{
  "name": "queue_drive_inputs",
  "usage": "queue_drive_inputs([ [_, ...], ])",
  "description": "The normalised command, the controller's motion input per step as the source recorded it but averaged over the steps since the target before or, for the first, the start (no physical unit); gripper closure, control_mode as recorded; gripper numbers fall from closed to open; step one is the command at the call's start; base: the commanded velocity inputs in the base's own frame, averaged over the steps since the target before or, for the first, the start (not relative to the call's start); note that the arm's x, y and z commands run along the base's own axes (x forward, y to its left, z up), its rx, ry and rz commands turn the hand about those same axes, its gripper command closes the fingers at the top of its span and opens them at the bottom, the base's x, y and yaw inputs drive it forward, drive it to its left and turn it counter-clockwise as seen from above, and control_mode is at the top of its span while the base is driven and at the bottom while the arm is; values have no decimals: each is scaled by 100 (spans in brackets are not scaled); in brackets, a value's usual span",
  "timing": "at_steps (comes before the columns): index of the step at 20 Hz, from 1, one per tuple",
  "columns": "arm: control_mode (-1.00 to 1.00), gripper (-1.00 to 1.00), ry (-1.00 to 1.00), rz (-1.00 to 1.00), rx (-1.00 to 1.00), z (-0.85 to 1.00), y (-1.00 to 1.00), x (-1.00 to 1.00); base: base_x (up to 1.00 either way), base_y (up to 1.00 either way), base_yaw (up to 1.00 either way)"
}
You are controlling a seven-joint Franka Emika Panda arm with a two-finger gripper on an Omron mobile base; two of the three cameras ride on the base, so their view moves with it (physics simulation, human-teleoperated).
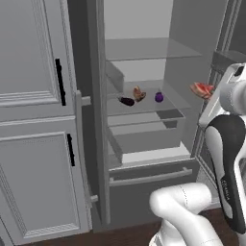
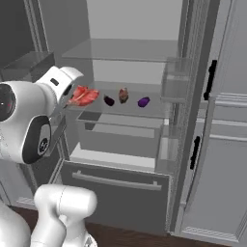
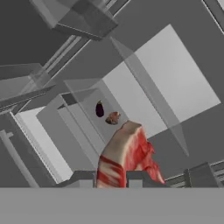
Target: Place one eggplant and one steak in each tupperware on the nearby counter, to pack two identical lunches.
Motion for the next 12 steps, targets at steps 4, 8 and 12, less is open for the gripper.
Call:
queue_drive_inputs([
  [4, 100, 100, 0, 0, 0, 0, 0, 0, -100, 9, 1],
  [8, 100, 100, 0, 0, 0, 0, 0, 0, -100, 7, 3],
  [12, 100, 100, 0, 0, 0, 0, 0, 0, -100, 0, 0],
])
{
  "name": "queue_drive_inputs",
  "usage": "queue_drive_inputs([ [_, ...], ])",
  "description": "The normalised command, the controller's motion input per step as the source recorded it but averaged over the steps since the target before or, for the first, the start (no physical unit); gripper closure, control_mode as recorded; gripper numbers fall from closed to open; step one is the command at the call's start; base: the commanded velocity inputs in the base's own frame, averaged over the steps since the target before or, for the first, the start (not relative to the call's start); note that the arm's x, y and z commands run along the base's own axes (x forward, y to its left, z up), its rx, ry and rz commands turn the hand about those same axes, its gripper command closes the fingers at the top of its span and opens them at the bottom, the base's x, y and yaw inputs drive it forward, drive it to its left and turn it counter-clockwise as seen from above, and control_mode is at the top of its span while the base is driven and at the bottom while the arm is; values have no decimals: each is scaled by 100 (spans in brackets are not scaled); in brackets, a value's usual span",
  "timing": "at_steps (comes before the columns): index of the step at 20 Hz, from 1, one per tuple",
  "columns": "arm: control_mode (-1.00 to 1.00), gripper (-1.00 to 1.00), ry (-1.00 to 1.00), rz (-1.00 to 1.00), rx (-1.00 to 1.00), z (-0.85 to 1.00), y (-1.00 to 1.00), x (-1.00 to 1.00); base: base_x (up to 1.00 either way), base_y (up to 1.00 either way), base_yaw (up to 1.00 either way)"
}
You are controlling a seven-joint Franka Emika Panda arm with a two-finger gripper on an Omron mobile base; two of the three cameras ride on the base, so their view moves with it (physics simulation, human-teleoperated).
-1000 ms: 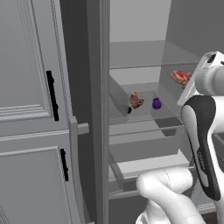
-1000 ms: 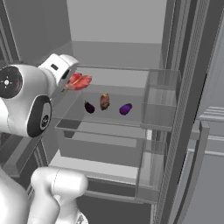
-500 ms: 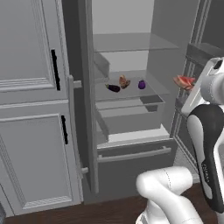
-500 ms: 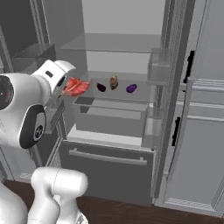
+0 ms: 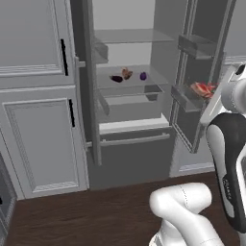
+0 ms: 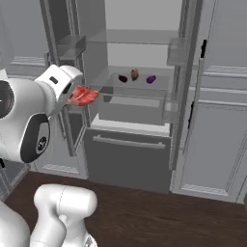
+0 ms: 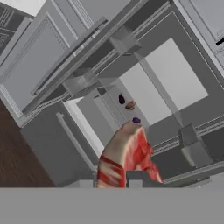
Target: Place one eggplant and one steak in each tupperware on the nearby counter, to pack two identical lunches.
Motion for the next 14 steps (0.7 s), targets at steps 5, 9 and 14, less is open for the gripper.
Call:
queue_drive_inputs([
  [5, 100, 100, 0, 0, 0, 0, 0, 0, -96, -20, -17],
  [9, 100, 100, 0, 0, 0, 0, 0, 0, -64, -56, -39],
  [14, 100, 100, 0, 0, 0, 0, 0, 0, -49, -57, -43],
])
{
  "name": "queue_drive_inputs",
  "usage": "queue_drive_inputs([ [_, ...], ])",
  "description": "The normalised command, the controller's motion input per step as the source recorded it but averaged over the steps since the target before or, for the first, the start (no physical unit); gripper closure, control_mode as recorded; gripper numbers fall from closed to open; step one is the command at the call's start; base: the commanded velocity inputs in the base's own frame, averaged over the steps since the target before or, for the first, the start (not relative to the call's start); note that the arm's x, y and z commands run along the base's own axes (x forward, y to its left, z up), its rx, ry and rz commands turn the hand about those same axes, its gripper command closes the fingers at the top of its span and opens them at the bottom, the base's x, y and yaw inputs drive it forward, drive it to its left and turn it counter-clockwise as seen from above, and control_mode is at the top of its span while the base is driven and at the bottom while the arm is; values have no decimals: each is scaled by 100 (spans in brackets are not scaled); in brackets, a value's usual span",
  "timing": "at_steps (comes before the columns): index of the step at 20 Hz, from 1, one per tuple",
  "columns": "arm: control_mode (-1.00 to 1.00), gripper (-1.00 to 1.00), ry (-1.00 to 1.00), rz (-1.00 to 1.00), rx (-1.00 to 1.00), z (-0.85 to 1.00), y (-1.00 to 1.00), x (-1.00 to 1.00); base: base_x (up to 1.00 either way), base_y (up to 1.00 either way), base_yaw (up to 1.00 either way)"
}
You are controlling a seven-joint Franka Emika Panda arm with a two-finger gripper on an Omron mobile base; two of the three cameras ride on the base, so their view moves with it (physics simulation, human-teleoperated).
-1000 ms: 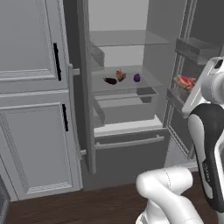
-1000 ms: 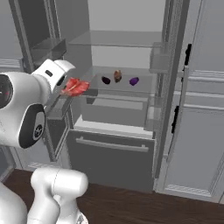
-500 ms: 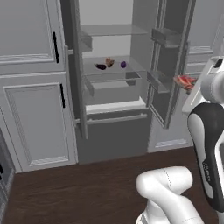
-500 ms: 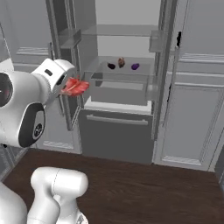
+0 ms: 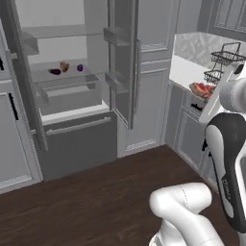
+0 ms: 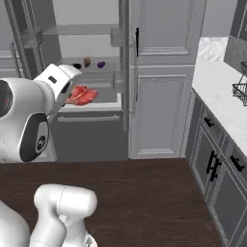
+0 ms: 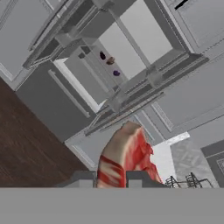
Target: Place one eggplant and one steak in each tupperware on the nearby counter, to pack two identical lunches.
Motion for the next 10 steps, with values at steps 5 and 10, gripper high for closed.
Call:
queue_drive_inputs([
  [5, 100, 100, 0, 0, 0, 0, 0, 0, -23, -58, -46],
  [10, 100, 100, 0, 0, 0, 0, 0, 0, 4, -59, -46],
])
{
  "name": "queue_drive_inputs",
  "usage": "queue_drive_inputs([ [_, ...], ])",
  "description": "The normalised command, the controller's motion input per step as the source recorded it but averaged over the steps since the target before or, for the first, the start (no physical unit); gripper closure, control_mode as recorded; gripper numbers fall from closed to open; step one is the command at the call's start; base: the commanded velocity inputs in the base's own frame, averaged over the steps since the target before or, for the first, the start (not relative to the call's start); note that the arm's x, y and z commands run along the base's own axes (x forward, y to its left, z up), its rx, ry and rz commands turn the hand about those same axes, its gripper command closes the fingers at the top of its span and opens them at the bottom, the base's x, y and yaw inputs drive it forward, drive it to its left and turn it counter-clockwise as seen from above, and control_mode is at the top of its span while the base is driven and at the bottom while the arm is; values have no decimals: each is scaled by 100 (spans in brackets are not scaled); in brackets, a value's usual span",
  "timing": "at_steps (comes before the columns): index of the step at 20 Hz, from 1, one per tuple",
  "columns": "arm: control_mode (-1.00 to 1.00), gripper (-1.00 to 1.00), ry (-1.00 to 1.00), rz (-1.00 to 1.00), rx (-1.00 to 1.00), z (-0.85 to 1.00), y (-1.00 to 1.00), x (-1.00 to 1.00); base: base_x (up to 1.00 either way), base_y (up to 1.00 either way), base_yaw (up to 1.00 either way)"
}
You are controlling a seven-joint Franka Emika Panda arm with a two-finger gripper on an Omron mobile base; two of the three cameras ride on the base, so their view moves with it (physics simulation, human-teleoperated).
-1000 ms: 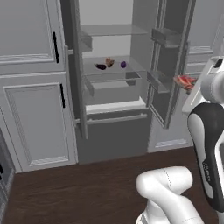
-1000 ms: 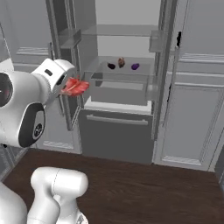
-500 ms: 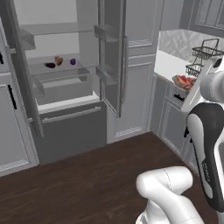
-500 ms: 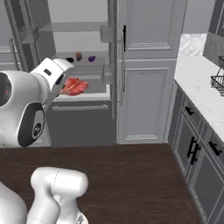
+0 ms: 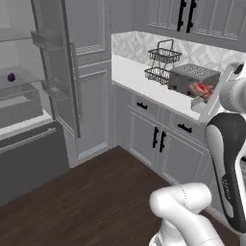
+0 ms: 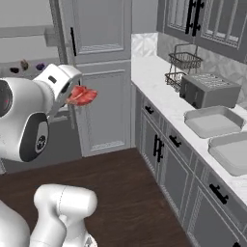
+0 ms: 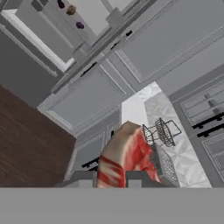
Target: Place one eggplant and one steak in each tupperware on the nearby counter, to pack two identical lunches.
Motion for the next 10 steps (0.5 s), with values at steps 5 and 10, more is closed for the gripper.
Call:
queue_drive_inputs([
  [5, 100, 100, 0, 0, 0, 0, 0, 0, 52, -50, -47],
  [10, 100, 100, 0, 0, 0, 0, 0, 0, 94, -13, -52],
])
